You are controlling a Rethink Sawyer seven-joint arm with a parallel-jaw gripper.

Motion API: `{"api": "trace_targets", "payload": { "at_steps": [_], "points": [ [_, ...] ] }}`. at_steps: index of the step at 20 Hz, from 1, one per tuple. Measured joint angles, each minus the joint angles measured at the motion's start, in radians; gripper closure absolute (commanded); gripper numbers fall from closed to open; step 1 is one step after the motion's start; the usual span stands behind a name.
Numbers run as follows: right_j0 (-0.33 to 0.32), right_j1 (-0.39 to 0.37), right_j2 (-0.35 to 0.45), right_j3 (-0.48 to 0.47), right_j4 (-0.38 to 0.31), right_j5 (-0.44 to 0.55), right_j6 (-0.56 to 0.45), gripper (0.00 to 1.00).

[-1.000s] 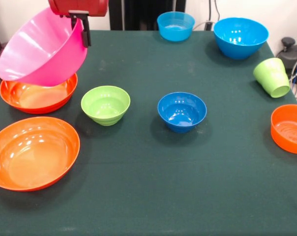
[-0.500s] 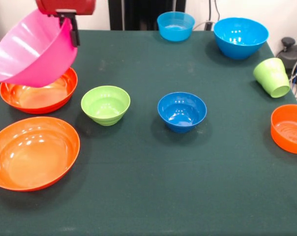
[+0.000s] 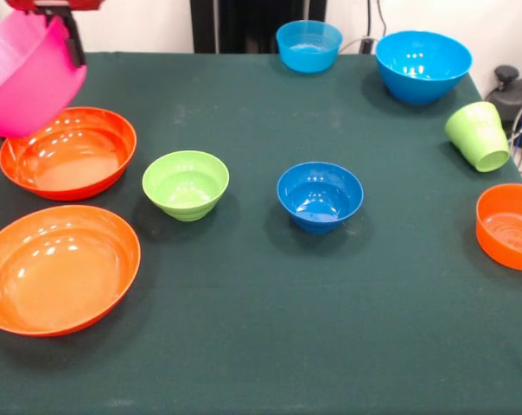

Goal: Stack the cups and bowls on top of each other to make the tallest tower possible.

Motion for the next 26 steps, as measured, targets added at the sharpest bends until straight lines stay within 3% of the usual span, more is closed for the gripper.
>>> {"api": "trace_targets", "payload": {
  "at_steps": [26],
  "points": [
    [-0.019, 0.0, 0.042, 0.0, 0.0, 0.004, -0.015, 1.0]
  ]
}}
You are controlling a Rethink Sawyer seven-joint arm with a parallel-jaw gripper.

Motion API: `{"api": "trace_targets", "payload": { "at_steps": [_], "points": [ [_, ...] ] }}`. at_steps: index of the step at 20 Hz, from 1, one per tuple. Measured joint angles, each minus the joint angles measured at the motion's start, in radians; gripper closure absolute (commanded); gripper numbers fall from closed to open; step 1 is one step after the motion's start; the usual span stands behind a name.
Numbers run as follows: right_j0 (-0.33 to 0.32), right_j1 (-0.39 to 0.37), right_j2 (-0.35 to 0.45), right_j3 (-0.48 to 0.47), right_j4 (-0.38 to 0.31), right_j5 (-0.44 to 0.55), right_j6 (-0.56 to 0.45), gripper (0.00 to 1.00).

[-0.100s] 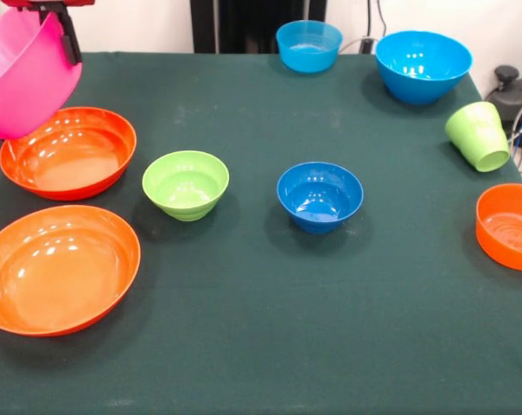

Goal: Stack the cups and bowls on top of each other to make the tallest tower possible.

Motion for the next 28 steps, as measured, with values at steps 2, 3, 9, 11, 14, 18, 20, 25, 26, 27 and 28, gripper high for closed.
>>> {"api": "trace_targets", "payload": {
  "at_steps": [2, 3, 9, 11, 14, 18, 20, 25, 26, 27, 28],
  "points": [
    [0.0, 0.0, 0.002, 0.0, 0.0, 0.0, 0.0, 0.0],
    [0.0, 0.0, 0.003, 0.0, 0.0, 0.0, 0.0, 0.0],
    [0.0, 0.0, 0.021, 0.0, 0.0, 0.0, 0.0, 0.0],
    [0.0, 0.0, 0.023, 0.0, 0.0, 0.0, 0.0, 0.0],
    [0.001, 0.0, 0.026, 0.0, 0.0, 0.0, 0.0, 0.0],
    [0.001, -0.001, 0.026, 0.0, -0.001, 0.0, 0.0, 0.0],
    [0.001, -0.002, 0.026, 0.0, -0.002, 0.0, 0.0, 0.0],
    [0.003, -0.004, 0.026, 0.0, -0.004, 0.0, 0.0, 0.0],
    [0.003, -0.004, 0.026, 0.0, -0.004, 0.0, 0.0, 0.0],
    [0.005, -0.004, 0.026, 0.0, -0.004, 0.0, 0.0, 0.0],
    [0.006, -0.003, 0.026, 0.0, -0.004, 0.0, 0.0, 0.0]
  ]
}}
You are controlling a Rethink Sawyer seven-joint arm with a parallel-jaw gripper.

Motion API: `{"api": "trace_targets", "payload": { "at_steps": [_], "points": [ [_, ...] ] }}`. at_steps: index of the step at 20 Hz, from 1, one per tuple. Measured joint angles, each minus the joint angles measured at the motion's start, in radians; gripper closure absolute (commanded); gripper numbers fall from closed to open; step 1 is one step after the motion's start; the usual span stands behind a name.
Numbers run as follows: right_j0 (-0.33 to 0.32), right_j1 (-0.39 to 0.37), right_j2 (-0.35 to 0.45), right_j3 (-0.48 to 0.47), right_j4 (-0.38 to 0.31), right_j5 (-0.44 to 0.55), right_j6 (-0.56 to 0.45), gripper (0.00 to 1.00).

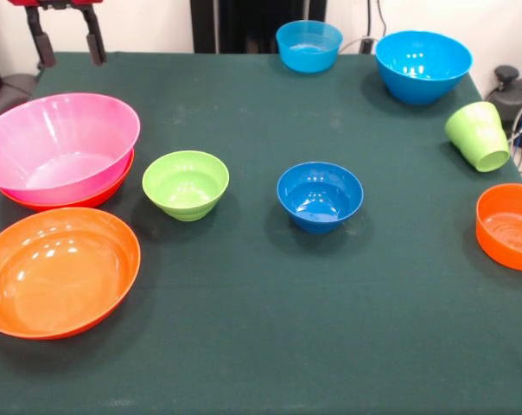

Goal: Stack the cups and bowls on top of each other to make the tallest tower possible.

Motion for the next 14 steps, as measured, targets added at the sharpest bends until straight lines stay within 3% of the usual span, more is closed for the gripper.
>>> {"api": "trace_targets", "payload": {
  "at_steps": [7, 14],
  "points": [
    [0.038, 0.0, -0.001, 0.001, 0.0, -0.001, 0.0, 0.0],
    [0.161, 0.0, -0.018, 0.004, 0.0, -0.057, 0.002, 0.0]
  ]
}}
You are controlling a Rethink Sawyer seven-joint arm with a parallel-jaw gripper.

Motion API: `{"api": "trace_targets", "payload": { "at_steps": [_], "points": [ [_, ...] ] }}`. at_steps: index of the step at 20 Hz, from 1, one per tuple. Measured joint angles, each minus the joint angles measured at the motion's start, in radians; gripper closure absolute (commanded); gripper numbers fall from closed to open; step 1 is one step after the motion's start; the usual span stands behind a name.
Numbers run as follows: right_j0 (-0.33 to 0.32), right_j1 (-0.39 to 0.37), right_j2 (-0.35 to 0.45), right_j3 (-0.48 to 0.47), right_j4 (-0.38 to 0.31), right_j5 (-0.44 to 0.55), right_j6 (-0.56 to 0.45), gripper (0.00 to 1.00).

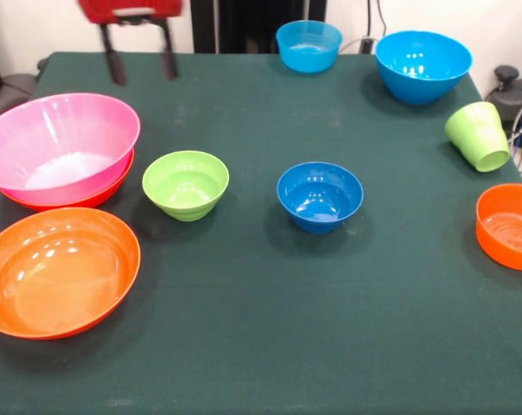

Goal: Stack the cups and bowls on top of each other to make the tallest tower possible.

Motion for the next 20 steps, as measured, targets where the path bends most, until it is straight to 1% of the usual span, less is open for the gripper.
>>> {"api": "trace_targets", "payload": {
  "at_steps": [4, 6, 8, 11, 14, 15, 20],
  "points": [
    [0.088, 0.0, -0.023, 0.001, 0.0, -0.042, 0.012, 0.0],
    [0.148, 0.0, -0.045, 0.001, 0.0, -0.075, 0.027, 0.0],
    [0.171, 0.001, -0.055, 0.001, 0.0, -0.089, 0.034, 0.0],
    [0.233, 0.001, -0.092, 0.001, 0.001, -0.125, 0.063, 0.0],
    [0.257, 0.001, -0.112, 0.001, 0.001, -0.139, 0.077, 0.0],
    [0.278, 0.001, -0.133, 0.001, 0.001, -0.146, 0.091, 0.0],
    [0.3, 0.001, -0.17, 0.001, 0.002, -0.147, 0.104, 0.0]
  ]
}}
